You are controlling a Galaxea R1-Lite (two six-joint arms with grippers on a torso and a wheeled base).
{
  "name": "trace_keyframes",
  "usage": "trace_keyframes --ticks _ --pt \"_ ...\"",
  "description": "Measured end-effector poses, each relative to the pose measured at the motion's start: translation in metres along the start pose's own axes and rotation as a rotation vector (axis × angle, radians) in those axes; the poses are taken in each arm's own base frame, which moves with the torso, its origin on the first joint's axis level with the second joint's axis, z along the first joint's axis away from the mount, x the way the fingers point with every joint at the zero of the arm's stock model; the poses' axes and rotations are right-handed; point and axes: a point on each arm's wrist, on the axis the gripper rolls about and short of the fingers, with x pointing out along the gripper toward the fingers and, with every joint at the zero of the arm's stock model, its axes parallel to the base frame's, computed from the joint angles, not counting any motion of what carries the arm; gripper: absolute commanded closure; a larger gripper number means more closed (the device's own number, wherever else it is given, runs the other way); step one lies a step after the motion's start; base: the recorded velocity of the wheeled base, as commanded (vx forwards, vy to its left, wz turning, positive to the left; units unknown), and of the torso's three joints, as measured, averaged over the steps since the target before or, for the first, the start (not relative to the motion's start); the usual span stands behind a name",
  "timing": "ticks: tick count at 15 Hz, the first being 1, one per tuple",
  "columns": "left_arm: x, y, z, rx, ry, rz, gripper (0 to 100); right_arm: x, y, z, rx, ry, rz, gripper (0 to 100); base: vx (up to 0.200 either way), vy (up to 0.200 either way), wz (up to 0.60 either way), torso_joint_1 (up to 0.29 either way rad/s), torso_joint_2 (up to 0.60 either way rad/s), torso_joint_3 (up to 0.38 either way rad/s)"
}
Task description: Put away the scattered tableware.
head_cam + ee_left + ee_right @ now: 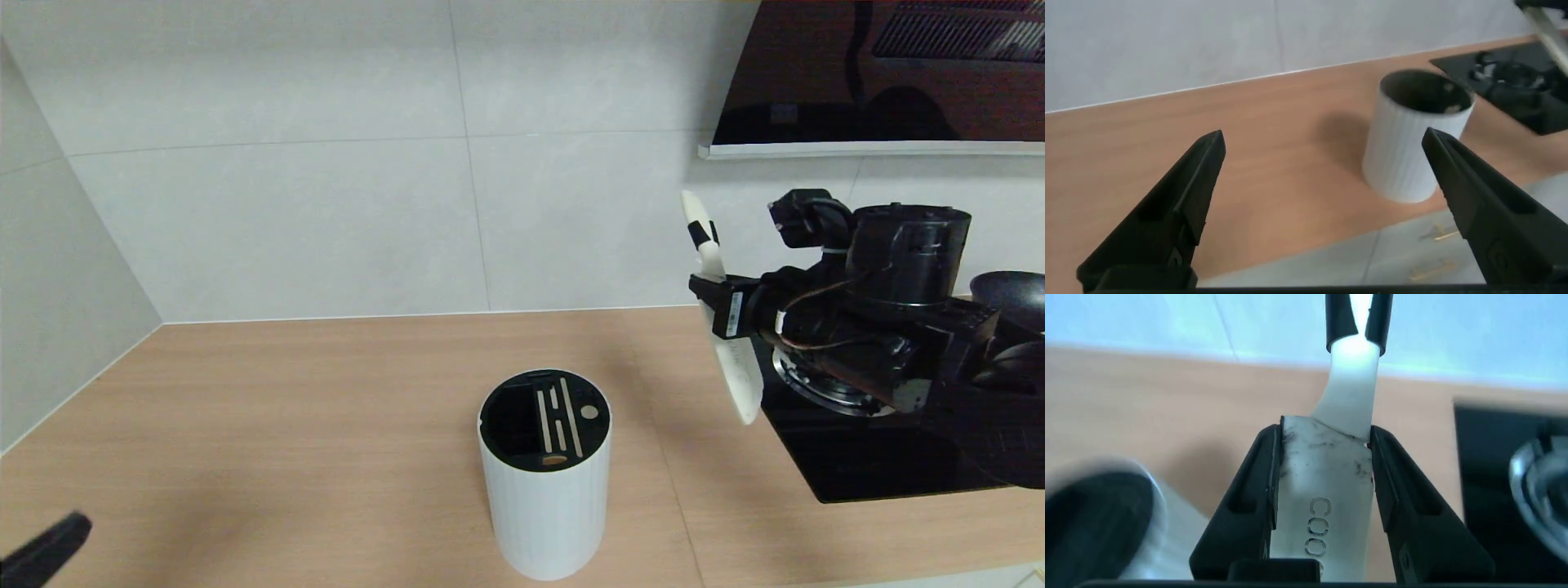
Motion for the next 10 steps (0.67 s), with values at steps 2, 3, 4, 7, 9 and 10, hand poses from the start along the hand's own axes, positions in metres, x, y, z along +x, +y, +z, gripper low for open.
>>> trace_keyframes --ticks 2,3,4,7,9,10 --pt "0.032 0.006 0.035 -0.05 0.015 -0.056 0 -0.005 0.011 0.007 0.019 -0.019 0.036 100 0.0 0.0 0.0 0.0 0.0 0.0" --pt "0.052 0.006 0.046 -0.102 0.012 -0.116 0 -0.009 0.016 0.003 0.029 -0.003 0.054 100 0.0 0.0 0.0 0.0 0.0 0.0" --pt "0.071 0.002 0.052 -0.154 0.006 -0.185 0 -0.013 0.023 0.001 0.031 0.005 0.076 100 0.0 0.0 0.0 0.0 0.0 0.0" --pt "0.113 -0.015 0.048 -0.31 0.037 -0.339 0 -0.022 0.043 -0.001 0.036 0.004 0.119 100 0.0 0.0 0.0 0.0 0.0 0.0" --pt "0.129 -0.028 0.046 -0.418 0.062 -0.41 0 -0.029 0.057 -0.003 0.041 0.004 0.144 100 0.0 0.0 0.0 0.0 0.0 0.0" --pt "0.135 -0.034 0.045 -0.462 0.073 -0.445 0 -0.033 0.062 -0.006 0.037 0.014 0.166 100 0.0 0.0 0.0 0.0 0.0 0.0"
